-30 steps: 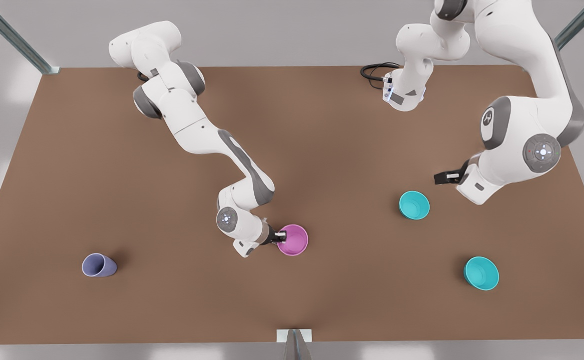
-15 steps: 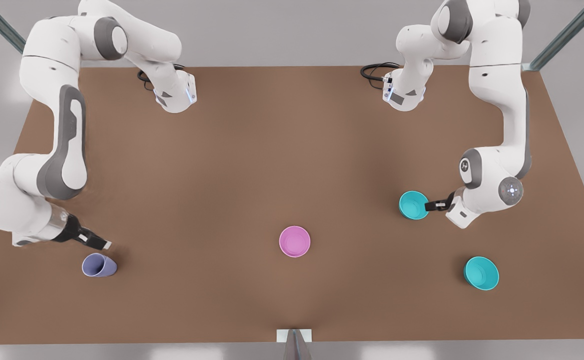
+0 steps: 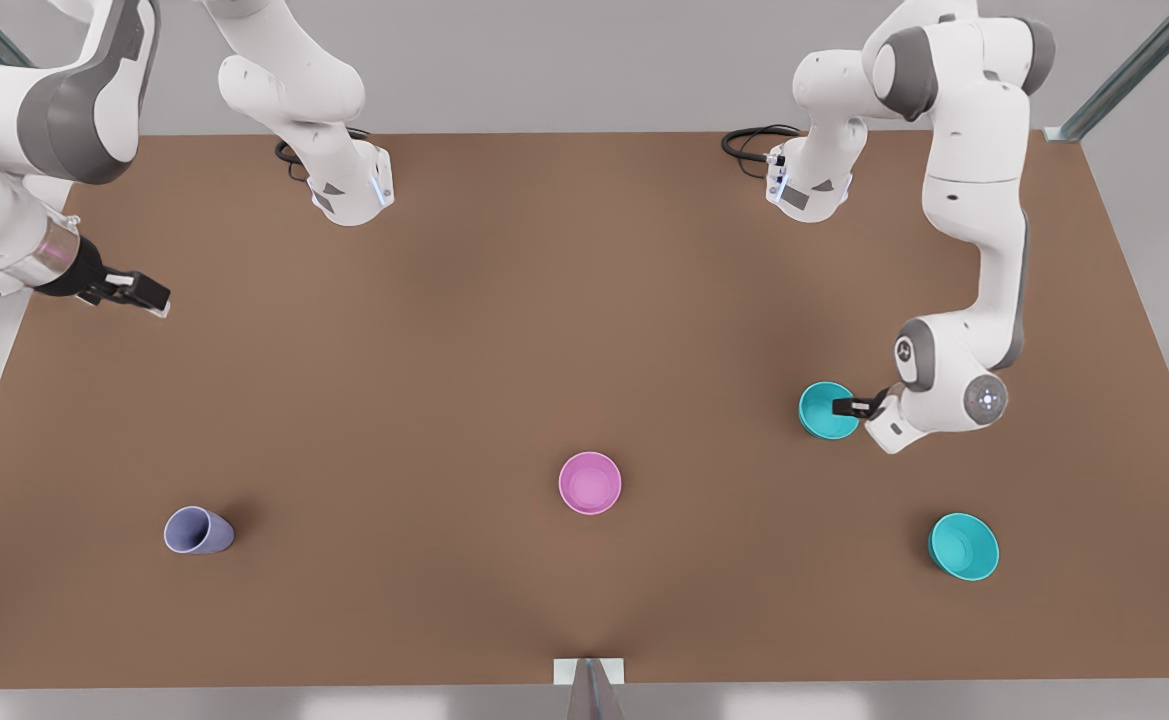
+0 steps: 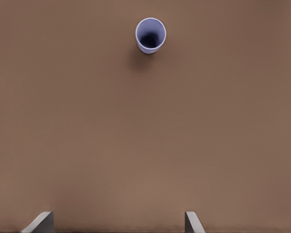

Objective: Stack the blue bowl on the pink bowl

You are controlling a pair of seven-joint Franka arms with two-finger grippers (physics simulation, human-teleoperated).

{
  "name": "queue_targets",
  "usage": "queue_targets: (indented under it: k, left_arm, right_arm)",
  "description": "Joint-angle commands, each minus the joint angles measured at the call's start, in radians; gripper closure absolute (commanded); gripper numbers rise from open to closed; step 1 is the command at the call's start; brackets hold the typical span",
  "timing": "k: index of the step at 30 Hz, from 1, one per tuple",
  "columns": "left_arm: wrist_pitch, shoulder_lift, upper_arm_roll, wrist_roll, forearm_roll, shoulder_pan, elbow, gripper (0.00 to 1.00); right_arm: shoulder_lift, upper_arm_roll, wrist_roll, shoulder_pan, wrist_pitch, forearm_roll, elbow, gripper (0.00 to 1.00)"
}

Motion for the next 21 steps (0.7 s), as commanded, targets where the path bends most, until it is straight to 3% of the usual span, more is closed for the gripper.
queue_targets:
  k: [1,3,4,5,10,14,15,17,19,21]
  left_arm:
    - [0.011,0.011,0.0,0.162,-0.026,0.0,0.0,0.0]
    - [0.025,0.022,0.0,0.166,-0.026,0.0,0.002,0.02]
    - [0.024,0.022,0.0,0.169,-0.026,0.0,0.0,0.21]
    - [0.024,0.023,-0.001,0.169,-0.026,0.0,0.002,0.32]
    - [0.025,0.034,-0.001,0.169,-0.026,0.0,0.002,0.43]
    - [0.04,0.046,-0.003,0.171,-0.028,0.0,0.002,0.43]
    - [0.04,0.048,-0.003,0.169,-0.026,0.0,0.002,0.47]
    - [0.039,0.048,-0.003,0.168,-0.028,0.0,0.002,0.71]
    - [0.039,0.046,-0.003,0.165,-0.028,0.0,0.003,0.79]
    - [0.033,0.045,-0.003,0.151,-0.028,0.0,0.005,0.79]
  right_arm:
    - [0.001,0.0,-0.174,-0.075,-0.039,-0.001,0.002,0.0]
    - [0.003,0.0,-0.173,-0.075,-0.039,-0.003,0.004,0.0]
    - [0.006,0.0,-0.173,-0.075,-0.039,-0.003,0.006,0.0]
    - [0.006,0.0,-0.173,-0.075,-0.039,-0.003,0.006,0.0]
    - [0.01,0.0,-0.173,-0.075,-0.051,-0.003,0.01,0.0]
    - [0.01,0.0,-0.174,-0.075,-0.054,-0.001,0.01,0.0]
    - [0.013,0.001,-0.173,-0.075,-0.054,-0.003,0.01,0.0]
    - [0.015,0.0,-0.174,-0.075,-0.053,-0.003,0.012,0.0]
    - [0.016,0.0,-0.174,-0.075,-0.053,-0.003,0.012,0.0]
    - [0.02,0.0,-0.177,-0.075,-0.053,-0.003,0.012,0.0]
